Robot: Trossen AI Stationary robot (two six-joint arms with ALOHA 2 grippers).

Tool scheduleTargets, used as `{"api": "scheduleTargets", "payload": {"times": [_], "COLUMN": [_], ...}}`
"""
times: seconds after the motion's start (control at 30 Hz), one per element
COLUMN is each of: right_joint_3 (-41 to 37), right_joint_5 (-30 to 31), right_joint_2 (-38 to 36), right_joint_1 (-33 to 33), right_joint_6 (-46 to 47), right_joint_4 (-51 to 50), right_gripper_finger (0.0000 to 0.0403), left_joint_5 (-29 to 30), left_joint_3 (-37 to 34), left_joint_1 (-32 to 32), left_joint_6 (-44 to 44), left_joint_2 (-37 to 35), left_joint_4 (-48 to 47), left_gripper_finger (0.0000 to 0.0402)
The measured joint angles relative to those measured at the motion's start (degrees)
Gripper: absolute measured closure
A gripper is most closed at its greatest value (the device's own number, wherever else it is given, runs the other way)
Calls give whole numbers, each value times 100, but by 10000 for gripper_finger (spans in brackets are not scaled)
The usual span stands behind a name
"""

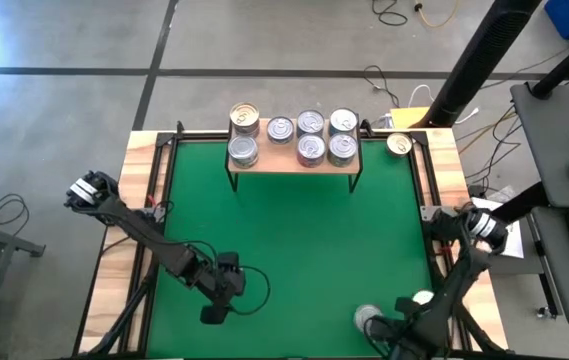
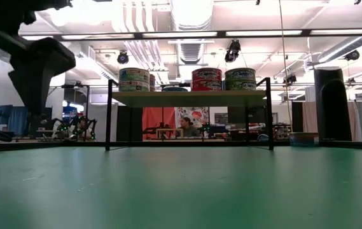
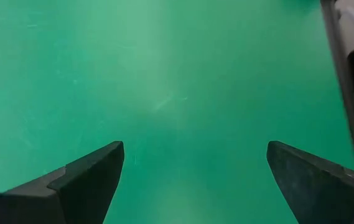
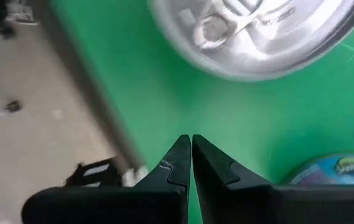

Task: Stack canned seafood by type on shelf
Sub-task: Stack the green blue tuna can on top of the green blue tuna can on the shelf

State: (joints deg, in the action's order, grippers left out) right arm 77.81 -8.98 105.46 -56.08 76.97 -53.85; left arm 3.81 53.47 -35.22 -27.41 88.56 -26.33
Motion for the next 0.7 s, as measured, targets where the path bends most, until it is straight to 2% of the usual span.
{"api": "scheduleTargets", "payload": {"times": [0.1,0.17,0.33,0.4,0.57,0.7], "right_joint_3": [-52,-43,314,496,570,458], "right_joint_5": [65,392,1959,2315,2396,2377], "right_joint_2": [218,250,142,92,77,147], "right_joint_1": [328,707,1668,1887,1924,1793], "right_joint_6": [-242,-608,-1612,-1879,-2072,-1692], "right_joint_4": [-262,-349,-441,-492,-578,-547], "right_gripper_finger": [394,394,394,394,393,381], "left_joint_5": [0,-2,-41,-248,-667,-1086], "left_joint_3": [0,-27,-70,-70,-100,-328], "left_joint_1": [-2,59,300,386,594,759], "left_joint_6": [309,672,1917,2372,3516,3971], "left_joint_2": [135,63,-168,-175,-171,-171], "left_joint_4": [40,3,-8,-25,-10,620], "left_gripper_finger": [21,21,22,22,22,22]}}
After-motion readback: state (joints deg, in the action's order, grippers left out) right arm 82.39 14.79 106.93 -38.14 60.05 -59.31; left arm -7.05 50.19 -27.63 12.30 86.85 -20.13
